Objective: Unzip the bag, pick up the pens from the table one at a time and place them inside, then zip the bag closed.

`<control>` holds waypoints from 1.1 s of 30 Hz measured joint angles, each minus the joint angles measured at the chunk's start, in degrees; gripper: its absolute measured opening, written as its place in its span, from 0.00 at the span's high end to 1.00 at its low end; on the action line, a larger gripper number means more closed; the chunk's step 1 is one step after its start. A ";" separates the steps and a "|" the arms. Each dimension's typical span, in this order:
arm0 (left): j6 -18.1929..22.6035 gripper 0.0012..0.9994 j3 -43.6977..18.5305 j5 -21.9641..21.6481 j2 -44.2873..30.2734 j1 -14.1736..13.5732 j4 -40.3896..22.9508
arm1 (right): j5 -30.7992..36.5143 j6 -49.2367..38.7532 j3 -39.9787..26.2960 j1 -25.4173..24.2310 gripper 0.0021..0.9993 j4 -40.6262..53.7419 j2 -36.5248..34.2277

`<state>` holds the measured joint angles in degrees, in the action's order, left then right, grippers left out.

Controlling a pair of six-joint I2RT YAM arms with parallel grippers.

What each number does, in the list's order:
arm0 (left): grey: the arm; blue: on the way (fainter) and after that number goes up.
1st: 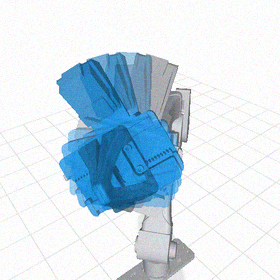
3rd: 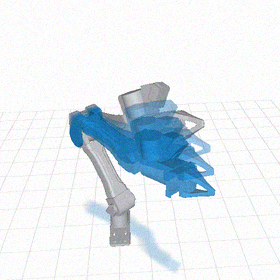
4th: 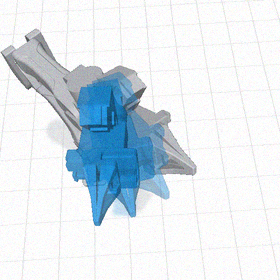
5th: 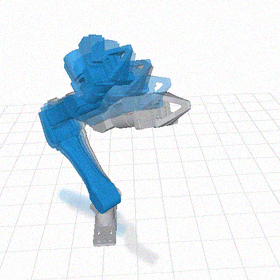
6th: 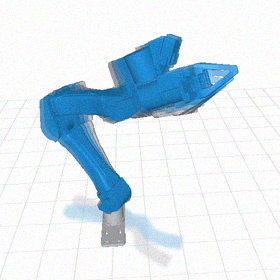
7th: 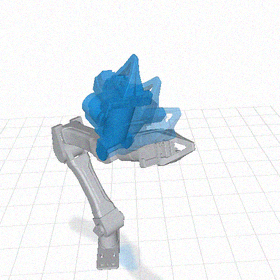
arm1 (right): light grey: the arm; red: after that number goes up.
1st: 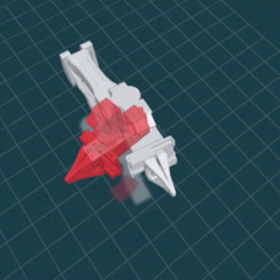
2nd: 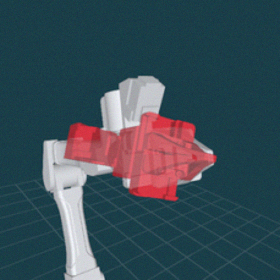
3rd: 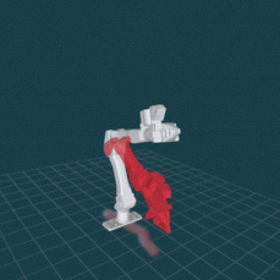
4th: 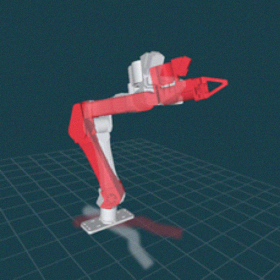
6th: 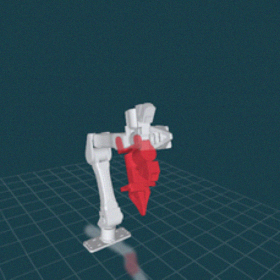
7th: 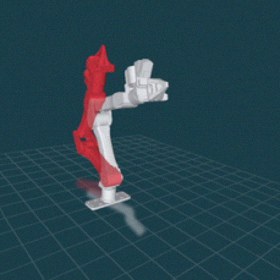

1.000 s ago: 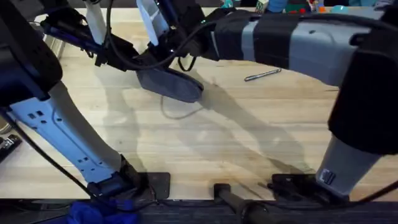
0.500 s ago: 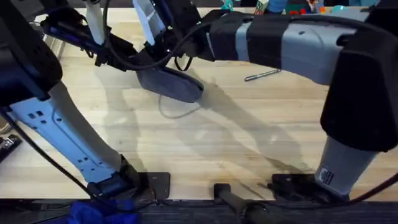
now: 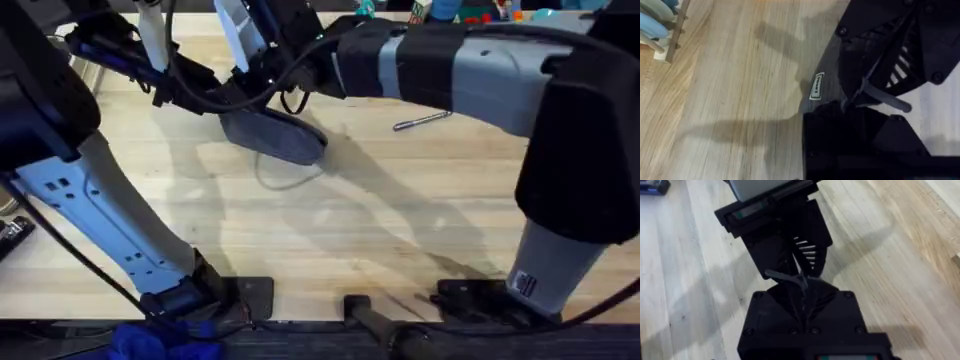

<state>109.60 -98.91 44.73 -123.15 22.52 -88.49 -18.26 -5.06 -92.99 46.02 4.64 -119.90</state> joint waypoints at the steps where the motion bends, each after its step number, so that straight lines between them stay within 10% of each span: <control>1: 0.00 0.96 0.00 0.00 -0.02 0.00 0.00 | 0.00 0.22 0.00 0.00 0.97 -0.01 0.02; 8: 0.00 0.96 0.00 0.00 0.00 0.00 0.02 | 0.00 0.93 -0.07 0.00 0.92 0.00 0.02; 16: 0.46 0.96 0.00 -0.90 -0.02 0.02 -0.85 | 1.96 0.97 -1.01 -0.91 0.04 -0.57 0.02; 33: 0.58 0.88 0.00 -0.90 -0.02 -0.08 -0.63 | 2.36 1.03 -1.62 -1.18 0.00 2.36 0.18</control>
<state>110.19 -98.91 43.83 -123.17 22.45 -89.12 -15.90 -4.03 -94.61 44.84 7.01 -119.72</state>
